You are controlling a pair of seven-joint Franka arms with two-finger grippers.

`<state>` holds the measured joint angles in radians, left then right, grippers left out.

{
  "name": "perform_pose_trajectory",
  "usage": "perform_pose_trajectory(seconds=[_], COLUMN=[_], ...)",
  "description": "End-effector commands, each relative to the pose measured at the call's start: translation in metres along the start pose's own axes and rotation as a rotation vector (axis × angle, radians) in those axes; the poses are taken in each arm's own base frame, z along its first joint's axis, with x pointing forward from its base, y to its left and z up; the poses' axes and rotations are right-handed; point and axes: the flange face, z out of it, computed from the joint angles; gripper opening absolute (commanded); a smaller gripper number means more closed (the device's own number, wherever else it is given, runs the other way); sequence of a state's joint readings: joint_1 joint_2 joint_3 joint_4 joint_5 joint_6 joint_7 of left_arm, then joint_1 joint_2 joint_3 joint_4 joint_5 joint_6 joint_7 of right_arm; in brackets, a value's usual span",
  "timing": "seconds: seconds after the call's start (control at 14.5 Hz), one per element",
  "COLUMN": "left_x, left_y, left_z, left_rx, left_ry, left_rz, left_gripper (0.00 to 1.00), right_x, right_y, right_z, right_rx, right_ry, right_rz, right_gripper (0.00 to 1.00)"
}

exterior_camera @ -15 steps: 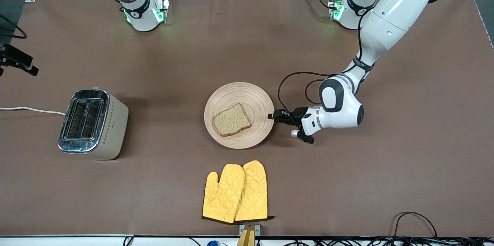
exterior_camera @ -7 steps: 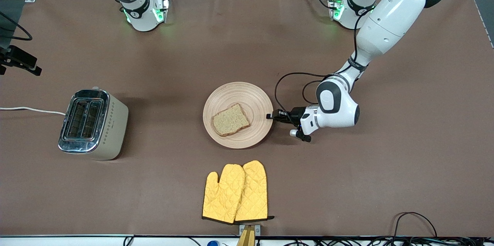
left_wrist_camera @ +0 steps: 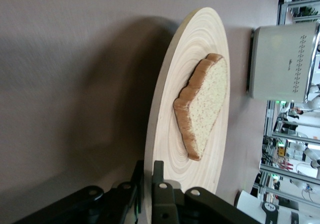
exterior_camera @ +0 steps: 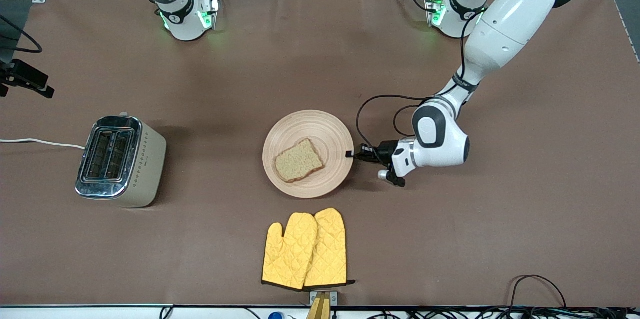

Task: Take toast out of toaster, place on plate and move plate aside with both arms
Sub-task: 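Slide the plate with toast across the table toward the left arm's side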

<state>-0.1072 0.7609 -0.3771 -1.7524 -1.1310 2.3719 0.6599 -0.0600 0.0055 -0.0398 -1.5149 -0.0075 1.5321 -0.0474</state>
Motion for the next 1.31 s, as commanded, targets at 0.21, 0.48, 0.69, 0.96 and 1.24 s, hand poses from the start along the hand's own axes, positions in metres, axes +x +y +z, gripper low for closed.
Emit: perform_pose_trajectory(seconds=[0.21, 0.48, 0.69, 0.96, 1.24], left_x=[0.031, 0.042, 0.035, 0.014, -0.015], left_y=[0.031, -0.032, -0.074, -0.123, -0.192], left_z=[-0.135, -0.253, -0.322, -0.391, -0.425], left_rx=[-0.057, 0.022, 0.106, 0.196, 0.175], left_ry=[0.086, 0.109, 0.086, 0.101, 0.126], left_rz=[0.056, 0.087, 0.101, 0.066, 0.025], left_gripper=[0.00, 0.00, 0.00, 0.00, 0.00], right_x=[-0.006, -0.006, -0.006, -0.006, -0.005], right_y=[-0.002, -0.014, -0.014, -0.008, -0.009], right_z=[-0.002, -0.003, -0.003, -0.003, -0.003], right_rx=[-0.010, -0.009, -0.011, -0.011, -0.009], right_ry=[0.005, 0.002, 0.002, 0.003, 0.008], right_rz=[0.003, -0.014, -0.014, -0.004, -0.004], right_gripper=[1.00, 1.00, 1.00, 1.00, 1.00])
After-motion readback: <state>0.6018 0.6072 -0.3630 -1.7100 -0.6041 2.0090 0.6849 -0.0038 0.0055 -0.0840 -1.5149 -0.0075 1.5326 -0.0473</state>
